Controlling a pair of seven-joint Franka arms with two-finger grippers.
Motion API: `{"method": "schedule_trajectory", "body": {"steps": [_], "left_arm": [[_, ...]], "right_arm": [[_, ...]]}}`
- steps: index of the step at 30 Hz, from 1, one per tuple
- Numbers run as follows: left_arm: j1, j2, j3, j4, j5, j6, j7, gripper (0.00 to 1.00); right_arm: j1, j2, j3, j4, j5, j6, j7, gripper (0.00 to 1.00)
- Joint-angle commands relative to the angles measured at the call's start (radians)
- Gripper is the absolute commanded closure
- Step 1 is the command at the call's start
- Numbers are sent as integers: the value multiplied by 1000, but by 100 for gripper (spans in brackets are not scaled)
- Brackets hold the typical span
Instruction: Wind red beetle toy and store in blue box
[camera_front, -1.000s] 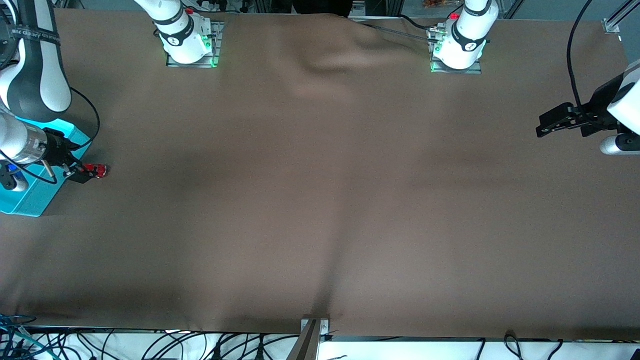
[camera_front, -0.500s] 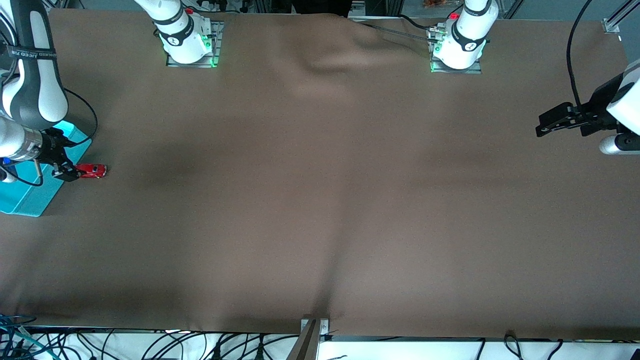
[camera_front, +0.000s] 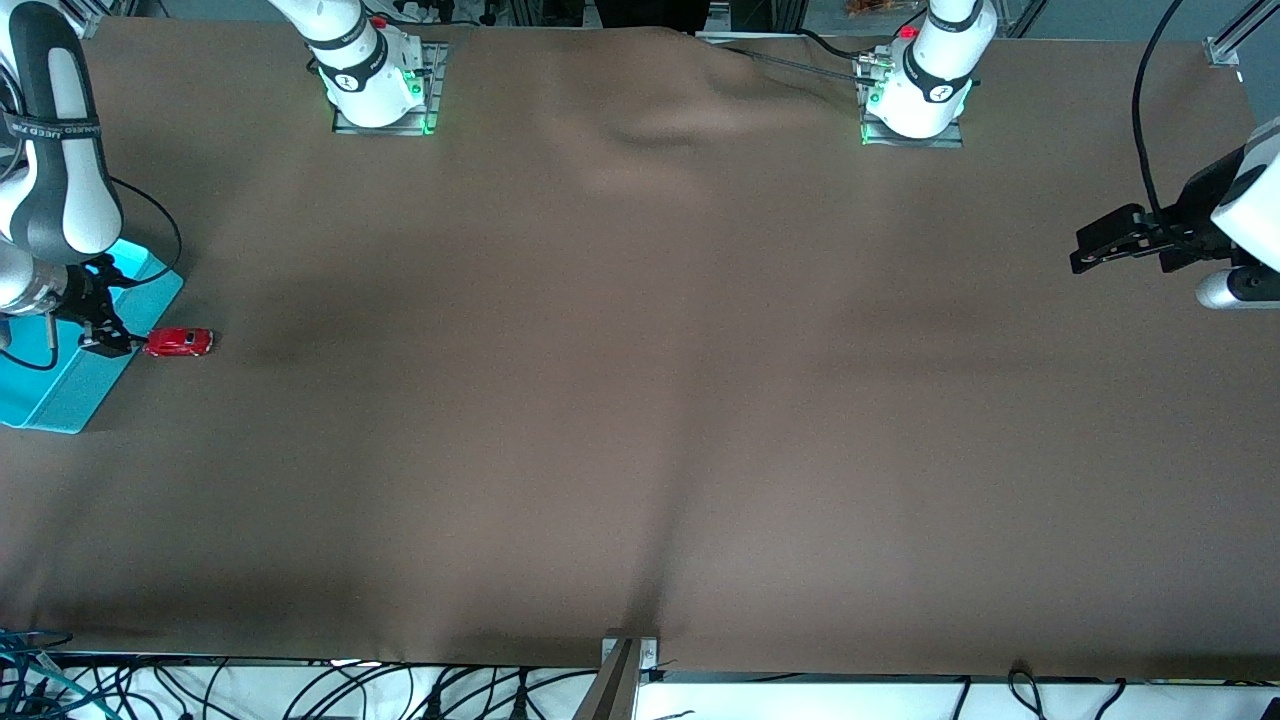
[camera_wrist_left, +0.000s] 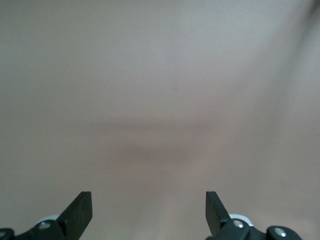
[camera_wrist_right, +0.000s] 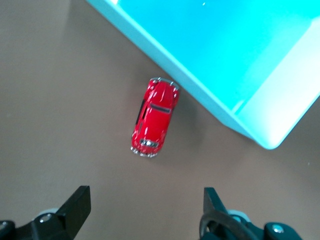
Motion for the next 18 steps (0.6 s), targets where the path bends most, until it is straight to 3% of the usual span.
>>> {"method": "schedule_trajectory", "body": {"steps": [1, 18], "left_arm": [[-6, -11, 7, -5, -21, -13, 15, 0], [-6, -11, 7, -2, -24, -13, 15, 0]], "right_arm": [[4, 29, -11, -15, 2, 49, 22, 0], [-4, 118, -11, -44, 24, 176, 65, 0]]}}
